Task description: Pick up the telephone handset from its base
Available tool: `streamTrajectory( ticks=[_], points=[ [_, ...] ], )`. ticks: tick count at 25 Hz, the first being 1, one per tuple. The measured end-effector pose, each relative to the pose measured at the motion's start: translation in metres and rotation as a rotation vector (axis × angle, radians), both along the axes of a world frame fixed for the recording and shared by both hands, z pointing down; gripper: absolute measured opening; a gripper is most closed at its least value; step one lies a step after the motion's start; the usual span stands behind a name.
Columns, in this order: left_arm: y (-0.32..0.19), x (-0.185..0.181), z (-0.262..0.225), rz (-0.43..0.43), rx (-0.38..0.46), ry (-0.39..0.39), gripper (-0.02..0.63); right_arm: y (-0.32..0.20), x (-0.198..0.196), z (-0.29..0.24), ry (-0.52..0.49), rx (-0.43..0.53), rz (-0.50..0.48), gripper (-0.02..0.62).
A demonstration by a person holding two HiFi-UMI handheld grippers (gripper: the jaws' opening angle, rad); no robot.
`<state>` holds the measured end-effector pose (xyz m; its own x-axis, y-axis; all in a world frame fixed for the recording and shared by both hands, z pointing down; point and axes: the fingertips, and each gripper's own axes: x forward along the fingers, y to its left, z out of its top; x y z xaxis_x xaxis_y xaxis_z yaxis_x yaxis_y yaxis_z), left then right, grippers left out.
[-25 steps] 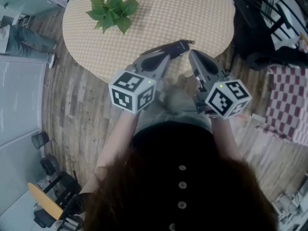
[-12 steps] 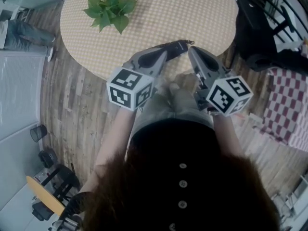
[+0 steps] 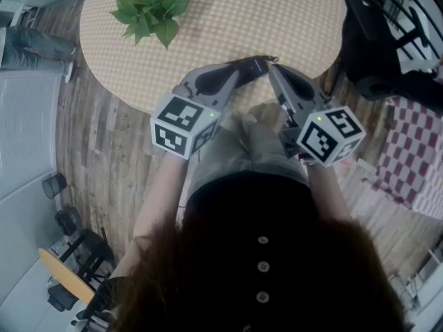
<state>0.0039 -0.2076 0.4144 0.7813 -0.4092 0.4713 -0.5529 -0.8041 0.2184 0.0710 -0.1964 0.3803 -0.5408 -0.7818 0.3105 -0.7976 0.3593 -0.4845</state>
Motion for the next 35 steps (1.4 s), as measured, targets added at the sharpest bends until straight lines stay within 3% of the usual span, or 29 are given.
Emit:
streamTrajectory(
  ticks=[7,17,21,30,35],
  points=[
    [0.004,0.003,0.019,0.043,-0.015,-0.055,0.078,-0.004,0.004,0.012,0.019,-0.029,-0.031,0.009],
    [0.004,0.01,0.043,0.18,0.047,-0.231,0.199,-0.005,0.01,0.028,-0.001,-0.064,-0.037,0.009],
    [0.003,0.009,0.053,0.199,0.038,-0.273,0.201,-0.002,0.012,0.038,-0.007,-0.085,-0.034,0.009],
    [0.006,0.007,0.085,0.297,0.039,-0.468,0.24,-0.003,0.009,0.049,-0.037,-0.105,-0.018,0.009],
    [0.006,0.013,0.099,0.321,0.014,-0.491,0.242,0.002,0.012,0.059,-0.038,-0.129,-0.013,0.009]
  ],
)
